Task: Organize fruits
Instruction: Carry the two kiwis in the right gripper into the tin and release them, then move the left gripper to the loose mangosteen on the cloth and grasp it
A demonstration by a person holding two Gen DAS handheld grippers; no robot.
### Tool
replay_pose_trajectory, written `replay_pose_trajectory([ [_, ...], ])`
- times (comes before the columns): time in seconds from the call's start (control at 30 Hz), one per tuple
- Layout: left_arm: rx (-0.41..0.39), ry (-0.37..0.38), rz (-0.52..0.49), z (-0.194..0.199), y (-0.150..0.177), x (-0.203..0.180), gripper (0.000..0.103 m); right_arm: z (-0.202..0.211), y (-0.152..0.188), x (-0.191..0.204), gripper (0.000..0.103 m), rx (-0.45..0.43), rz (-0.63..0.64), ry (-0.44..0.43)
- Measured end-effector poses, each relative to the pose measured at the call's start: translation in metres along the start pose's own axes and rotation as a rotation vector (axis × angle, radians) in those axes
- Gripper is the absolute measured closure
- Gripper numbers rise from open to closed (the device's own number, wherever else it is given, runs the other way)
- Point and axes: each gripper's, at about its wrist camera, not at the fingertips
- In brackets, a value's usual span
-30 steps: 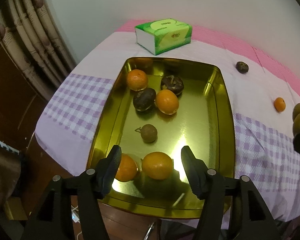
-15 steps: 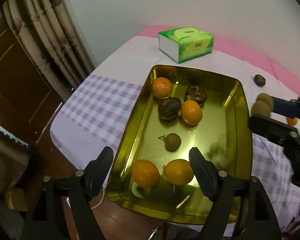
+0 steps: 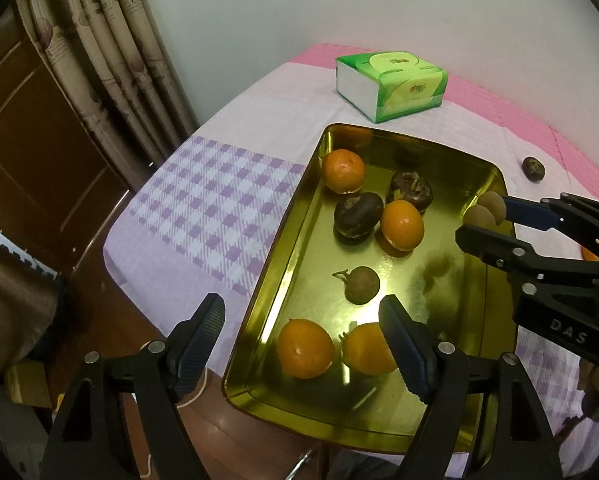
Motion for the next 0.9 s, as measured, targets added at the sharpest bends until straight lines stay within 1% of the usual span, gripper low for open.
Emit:
replay_pose_trajectory([
  [0.3, 0.006, -0.005, -0.002, -0.002, 0.0, 0.0, 0.023, -0.013, -0.005, -0.003, 0.058, 0.019, -0.015, 0.008],
  [0.37, 0.009, -0.005, -0.002, -0.003, 0.0, 0.0, 0.023, -0.012, -0.006, -0.003, 0.055, 0.012, -0.02, 0.014],
  [0.47, 0.011, -0.007, -0.004, -0.004, 0.001, 0.0, 0.023, -0.007, -0.006, -0.004, 0.05, -0.008, -0.029, 0.006],
  [0.67, 0.011, -0.016, -0.01, -0.004, 0.001, 0.0, 0.022, 0.01, -0.003, -0.004, 0.047, -0.057, -0.05, -0.002],
  [0.77, 0.011, -0.02, -0.011, -0.004, 0.001, -0.001, 0.022, 0.021, 0.005, -0.004, 0.043, -0.092, -0.071, -0.01],
  [0.9, 0.01, -0.023, -0.013, -0.004, 0.002, -0.001, 0.022, 0.039, 0.026, -0.008, 0.041, -0.147, -0.116, -0.009],
])
Point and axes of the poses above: each gripper's, at about its wrist camera, not at the fingertips, and z roughly against the way its jaws point, x to its left, y to its underside, and after that the axes turned 15 degrees about x, right-handed
